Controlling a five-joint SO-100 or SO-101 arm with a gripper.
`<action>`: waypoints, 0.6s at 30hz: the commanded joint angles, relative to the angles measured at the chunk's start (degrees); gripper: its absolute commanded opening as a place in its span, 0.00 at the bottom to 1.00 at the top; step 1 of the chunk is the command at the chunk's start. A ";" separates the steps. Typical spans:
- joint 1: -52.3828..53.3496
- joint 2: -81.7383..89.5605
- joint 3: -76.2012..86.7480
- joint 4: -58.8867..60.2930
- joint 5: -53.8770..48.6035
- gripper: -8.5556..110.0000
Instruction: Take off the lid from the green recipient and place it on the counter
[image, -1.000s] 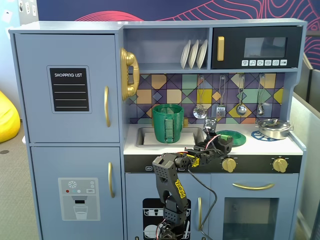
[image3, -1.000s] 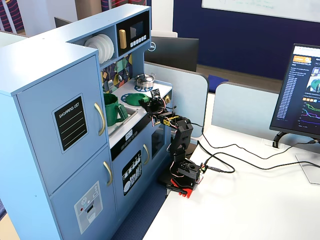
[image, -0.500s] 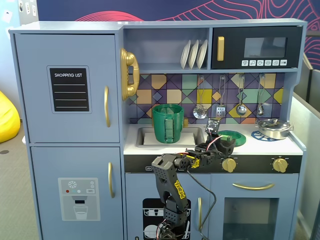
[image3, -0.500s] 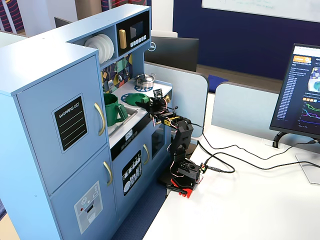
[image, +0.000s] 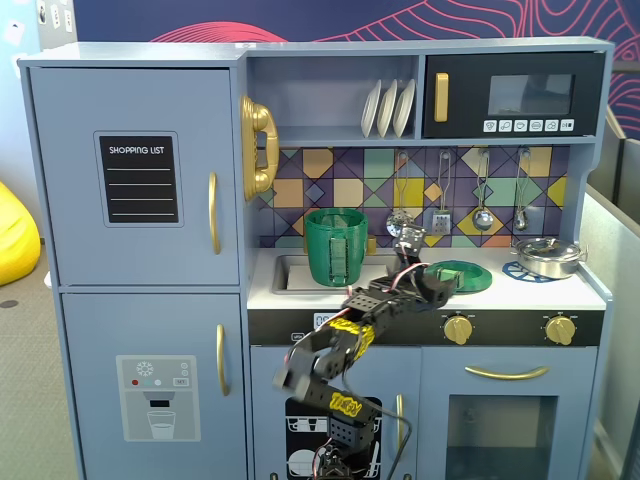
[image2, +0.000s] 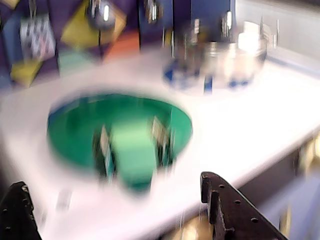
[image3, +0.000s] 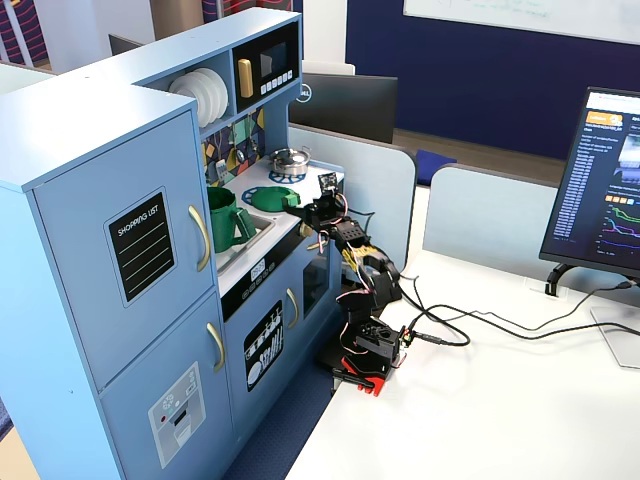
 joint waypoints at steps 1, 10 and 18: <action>-4.04 8.79 -5.80 25.40 -2.20 0.35; -16.17 17.93 5.10 42.63 1.58 0.34; -27.95 24.61 24.61 37.27 4.22 0.31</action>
